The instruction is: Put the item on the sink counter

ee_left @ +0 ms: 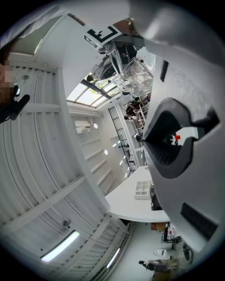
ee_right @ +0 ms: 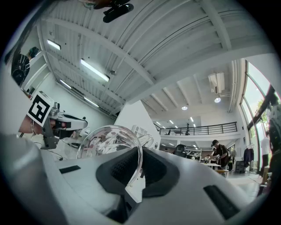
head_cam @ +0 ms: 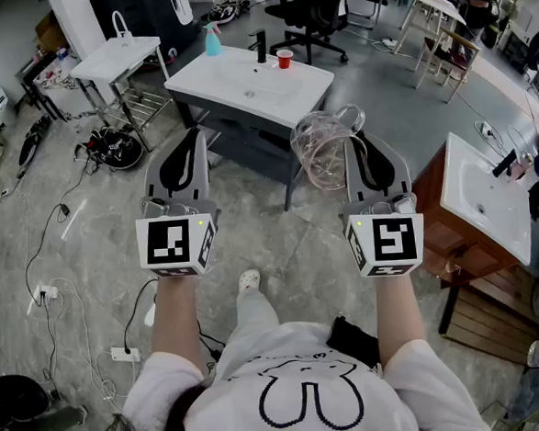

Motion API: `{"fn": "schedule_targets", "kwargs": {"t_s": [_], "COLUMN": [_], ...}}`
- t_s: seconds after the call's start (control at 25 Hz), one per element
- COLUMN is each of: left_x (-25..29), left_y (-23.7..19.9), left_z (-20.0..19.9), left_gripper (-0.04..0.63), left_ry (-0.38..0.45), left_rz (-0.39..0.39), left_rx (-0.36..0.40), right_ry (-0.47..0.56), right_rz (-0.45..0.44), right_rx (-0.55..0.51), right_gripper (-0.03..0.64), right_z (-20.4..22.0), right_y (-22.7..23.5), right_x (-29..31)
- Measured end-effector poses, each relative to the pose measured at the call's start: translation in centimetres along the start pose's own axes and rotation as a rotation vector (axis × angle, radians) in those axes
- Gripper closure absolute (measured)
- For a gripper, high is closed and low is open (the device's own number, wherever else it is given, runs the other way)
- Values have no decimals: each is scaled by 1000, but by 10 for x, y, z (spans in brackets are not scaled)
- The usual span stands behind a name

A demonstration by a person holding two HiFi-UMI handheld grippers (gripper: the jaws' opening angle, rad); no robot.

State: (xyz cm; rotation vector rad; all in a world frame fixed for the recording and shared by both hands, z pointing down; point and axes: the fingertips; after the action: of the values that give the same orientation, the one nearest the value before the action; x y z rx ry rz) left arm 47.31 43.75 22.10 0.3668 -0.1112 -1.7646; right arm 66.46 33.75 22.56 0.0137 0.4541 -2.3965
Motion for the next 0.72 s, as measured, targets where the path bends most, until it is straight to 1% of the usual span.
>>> {"fn": "schedule_targets", "kwargs": {"t_s": [0.36,0.72], "left_x": [38,102], "left_y": [-31,-85], "left_z": [18,55], "left_gripper": [584,584], "left_ry": [4,-23], "left_rz": [-3,-9], "left_rx": [-12,-38], "right_ry": [-11,-46], "right_rz": [9,7], "right_rx": [3,33], "right_gripper": [574,574], "right_z": [8,24], "right_y": [0,-1], "right_x": [48,137]}}
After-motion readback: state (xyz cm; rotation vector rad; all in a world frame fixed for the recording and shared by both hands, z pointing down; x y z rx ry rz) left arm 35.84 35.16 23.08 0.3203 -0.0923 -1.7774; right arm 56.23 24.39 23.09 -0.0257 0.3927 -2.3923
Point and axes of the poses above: the fingertips, and each gripper's own axes: x forward along the fingers, y to its right, z out of its underside, and after that the axes turned 6 degrees about -y, right-handed
